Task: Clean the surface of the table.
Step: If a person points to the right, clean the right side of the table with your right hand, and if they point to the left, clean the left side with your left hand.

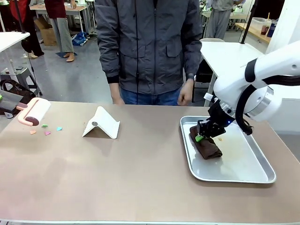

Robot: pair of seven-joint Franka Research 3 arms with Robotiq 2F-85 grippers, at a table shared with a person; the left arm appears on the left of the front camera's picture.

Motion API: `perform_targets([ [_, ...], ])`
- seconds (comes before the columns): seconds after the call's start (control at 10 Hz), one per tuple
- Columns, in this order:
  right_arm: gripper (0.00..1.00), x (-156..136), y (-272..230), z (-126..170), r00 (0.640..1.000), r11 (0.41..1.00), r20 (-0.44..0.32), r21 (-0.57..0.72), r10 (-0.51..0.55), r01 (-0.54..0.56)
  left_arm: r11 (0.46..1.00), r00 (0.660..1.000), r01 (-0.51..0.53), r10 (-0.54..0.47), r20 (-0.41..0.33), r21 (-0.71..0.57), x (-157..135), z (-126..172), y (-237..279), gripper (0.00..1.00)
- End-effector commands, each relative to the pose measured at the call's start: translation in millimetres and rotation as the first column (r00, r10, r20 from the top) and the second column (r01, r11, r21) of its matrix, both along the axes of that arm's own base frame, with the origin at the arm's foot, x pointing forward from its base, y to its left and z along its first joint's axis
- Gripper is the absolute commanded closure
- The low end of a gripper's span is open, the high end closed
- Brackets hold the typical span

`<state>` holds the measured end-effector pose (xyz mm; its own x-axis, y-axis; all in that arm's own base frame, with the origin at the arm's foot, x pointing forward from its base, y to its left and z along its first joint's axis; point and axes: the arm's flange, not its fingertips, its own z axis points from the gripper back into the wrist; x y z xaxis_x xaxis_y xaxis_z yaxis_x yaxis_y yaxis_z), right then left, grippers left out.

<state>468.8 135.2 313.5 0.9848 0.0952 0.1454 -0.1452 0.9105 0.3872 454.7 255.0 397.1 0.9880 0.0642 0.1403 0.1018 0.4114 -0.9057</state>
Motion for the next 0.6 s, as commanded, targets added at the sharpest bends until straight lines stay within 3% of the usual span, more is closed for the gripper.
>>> perform_targets([
  [0.0, 0.89, -3, 3, -9, 0.996, 0.996, 0.066, -0.072, 0.064, -0.060, 1.000, 1.000, 0.006, -0.006, 0.002, -0.011, -4, 3, -3, 0.84],
  [0.3, 0.89, -2, -4, -9, 0.993, 0.973, 0.104, -0.231, 0.053, -0.028, 1.000, 1.000, 0.006, -0.006, 0.002, -0.011, -4, 3, -3, 0.84],
  [0.5, 0.89, 0, -16, -8, 0.993, 0.964, 0.116, -0.264, 0.012, 0.019, 1.000, 1.000, 0.006, -0.006, 0.002, -0.011, -4, 3, -3, 0.84],
])
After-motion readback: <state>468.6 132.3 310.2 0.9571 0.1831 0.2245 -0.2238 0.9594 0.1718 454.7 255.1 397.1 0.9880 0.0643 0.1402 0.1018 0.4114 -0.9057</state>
